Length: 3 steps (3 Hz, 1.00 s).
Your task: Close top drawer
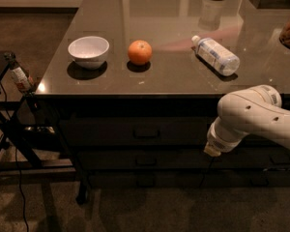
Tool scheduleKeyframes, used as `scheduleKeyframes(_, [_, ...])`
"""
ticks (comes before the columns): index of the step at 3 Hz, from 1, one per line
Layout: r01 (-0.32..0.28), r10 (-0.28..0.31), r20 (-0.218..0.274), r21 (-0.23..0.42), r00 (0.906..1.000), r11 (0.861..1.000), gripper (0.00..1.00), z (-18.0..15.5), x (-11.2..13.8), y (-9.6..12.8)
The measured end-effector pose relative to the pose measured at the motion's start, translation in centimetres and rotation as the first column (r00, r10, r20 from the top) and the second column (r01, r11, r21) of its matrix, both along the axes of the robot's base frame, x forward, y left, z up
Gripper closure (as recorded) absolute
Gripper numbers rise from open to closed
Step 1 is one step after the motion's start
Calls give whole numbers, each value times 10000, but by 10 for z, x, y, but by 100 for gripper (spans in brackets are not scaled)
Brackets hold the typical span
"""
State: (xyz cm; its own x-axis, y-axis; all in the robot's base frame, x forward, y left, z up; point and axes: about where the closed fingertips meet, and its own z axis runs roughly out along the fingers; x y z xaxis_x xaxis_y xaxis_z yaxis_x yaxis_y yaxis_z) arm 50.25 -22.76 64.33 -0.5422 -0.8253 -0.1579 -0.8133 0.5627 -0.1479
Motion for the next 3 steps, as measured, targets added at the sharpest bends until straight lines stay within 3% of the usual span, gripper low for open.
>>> scheduleKeyframes(2, [260,-253,697,-92,9972,9996,100,-1,44,-10])
scheduleKeyframes(3, [261,-254,697,-92,9972,9996,81,-1,44,-10])
